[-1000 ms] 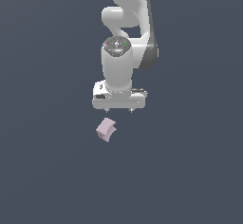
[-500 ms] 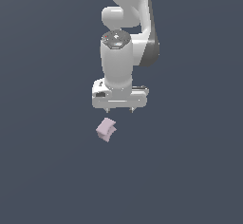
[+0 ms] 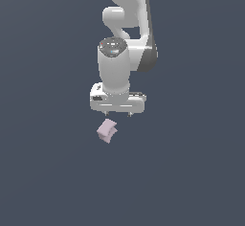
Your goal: Pick up the object and move it to a goal position.
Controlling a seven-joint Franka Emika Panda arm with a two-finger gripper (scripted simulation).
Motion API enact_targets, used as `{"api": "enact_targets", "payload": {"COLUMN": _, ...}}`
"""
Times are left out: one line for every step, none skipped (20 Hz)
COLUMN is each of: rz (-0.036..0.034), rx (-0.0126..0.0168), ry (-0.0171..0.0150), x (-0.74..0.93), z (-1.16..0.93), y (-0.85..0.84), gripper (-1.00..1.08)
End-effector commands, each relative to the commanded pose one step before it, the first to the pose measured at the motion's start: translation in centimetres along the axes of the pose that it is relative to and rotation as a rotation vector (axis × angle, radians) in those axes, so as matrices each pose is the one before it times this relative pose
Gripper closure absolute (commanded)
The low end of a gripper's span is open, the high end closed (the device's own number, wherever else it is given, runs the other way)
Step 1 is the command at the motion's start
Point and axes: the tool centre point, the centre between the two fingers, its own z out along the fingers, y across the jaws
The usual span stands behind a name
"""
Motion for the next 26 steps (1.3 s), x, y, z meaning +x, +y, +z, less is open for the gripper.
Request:
{"api": "enact_targets", "payload": {"rz": 0.0506, "rx": -0.00171, "ry": -0.00375, "x": 0.21, "z": 0.699, "y": 0.617, "gripper": -0.92}}
{"api": "enact_targets", "payload": {"rz": 0.02407, "rx": -0.00091, "ry": -0.00155, "x": 0.117, "z": 0.326, "y": 0.283, "gripper": -0.92}}
{"api": "enact_targets", "payload": {"rz": 0.02579, "rx": -0.00109, "ry": -0.00164, "x": 0.129, "z": 0.351, "y": 0.301, "gripper": -0.92}}
{"api": "enact_targets", "payload": {"rz": 0.02753, "rx": -0.00129, "ry": -0.00171, "x": 0.143, "z": 0.376, "y": 0.32, "gripper": -0.92}}
{"api": "enact_targets", "payload": {"rz": 0.02927, "rx": -0.0015, "ry": -0.00175, "x": 0.158, "z": 0.401, "y": 0.339, "gripper": -0.92}}
{"api": "enact_targets", "payload": {"rz": 0.03055, "rx": -0.00171, "ry": -0.00176, "x": 0.171, "z": 0.421, "y": 0.352, "gripper": -0.92}}
{"api": "enact_targets", "payload": {"rz": 0.02917, "rx": -0.00178, "ry": -0.00161, "x": 0.17, "z": 0.404, "y": 0.333, "gripper": -0.92}}
{"api": "enact_targets", "payload": {"rz": 0.02738, "rx": -0.00179, "ry": -0.00144, "x": 0.166, "z": 0.38, "y": 0.311, "gripper": -0.92}}
{"api": "enact_targets", "payload": {"rz": 0.02558, "rx": -0.00177, "ry": -0.00128, "x": 0.16, "z": 0.357, "y": 0.288, "gripper": -0.92}}
{"api": "enact_targets", "payload": {"rz": 0.02377, "rx": -0.00173, "ry": -0.00113, "x": 0.153, "z": 0.333, "y": 0.265, "gripper": -0.92}}
{"api": "enact_targets", "payload": {"rz": 0.02199, "rx": -0.00168, "ry": -0.00099, "x": 0.145, "z": 0.309, "y": 0.244, "gripper": -0.92}}
{"api": "enact_targets", "payload": {"rz": 0.0202, "rx": -0.0016, "ry": -0.00086, "x": 0.137, "z": 0.285, "y": 0.222, "gripper": -0.92}}
{"api": "enact_targets", "payload": {"rz": 0.01844, "rx": -0.00151, "ry": -0.00075, "x": 0.128, "z": 0.26, "y": 0.202, "gripper": -0.92}}
{"api": "enact_targets", "payload": {"rz": 0.01666, "rx": -0.0014, "ry": -0.00064, "x": 0.118, "z": 0.236, "y": 0.181, "gripper": -0.92}}
{"api": "enact_targets", "payload": {"rz": 0.01489, "rx": -0.00129, "ry": -0.00054, "x": 0.107, "z": 0.211, "y": 0.161, "gripper": -0.92}}
{"api": "enact_targets", "payload": {"rz": 0.01313, "rx": -0.00116, "ry": -0.00046, "x": 0.096, "z": 0.187, "y": 0.141, "gripper": -0.92}}
{"api": "enact_targets", "payload": {"rz": 0.01138, "rx": -0.00102, "ry": -0.00038, "x": 0.084, "z": 0.162, "y": 0.122, "gripper": -0.92}}
{"api": "enact_targets", "payload": {"rz": 0.00962, "rx": -0.00088, "ry": -0.00031, "x": 0.072, "z": 0.137, "y": 0.103, "gripper": -0.92}}
{"api": "enact_targets", "payload": {"rz": 0.00784, "rx": -0.00072, "ry": -0.00024, "x": 0.059, "z": 0.112, "y": 0.082, "gripper": -0.92}}
{"api": "enact_targets", "payload": {"rz": 0.00615, "rx": -0.00057, "ry": -0.00018, "x": 0.047, "z": 0.088, "y": 0.066, "gripper": -0.92}}
{"api": "enact_targets", "payload": {"rz": 0.00435, "rx": -0.00041, "ry": -0.00013, "x": 0.033, "z": 0.062, "y": 0.045, "gripper": -0.92}}
{"api": "enact_targets", "payload": {"rz": 0.00257, "rx": -0.00024, "ry": -0.00007, "x": 0.019, "z": 0.037, "y": 0.025, "gripper": -0.92}}
{"api": "enact_targets", "payload": {"rz": 0.00097, "rx": -0.00009, "ry": -0.00003, "x": 0.009, "z": 0.013, "y": 0.015, "gripper": -0.92}}
{"api": "enact_targets", "payload": {"rz": -0.0052, "rx": 0.00016, "ry": -0.00034, "x": -0.047, "z": -0.046, "y": -0.026, "gripper": -0.92}}
{"api": "enact_targets", "payload": {"rz": 0.0, "rx": 0.0, "ry": 0.0, "x": -0.002, "z": 0.043, "y": -0.002, "gripper": -0.92}}
{"api": "enact_targets", "payload": {"rz": 0.0, "rx": 0.0, "ry": 0.0, "x": -0.005, "z": 0.127, "y": -0.006, "gripper": -0.92}}
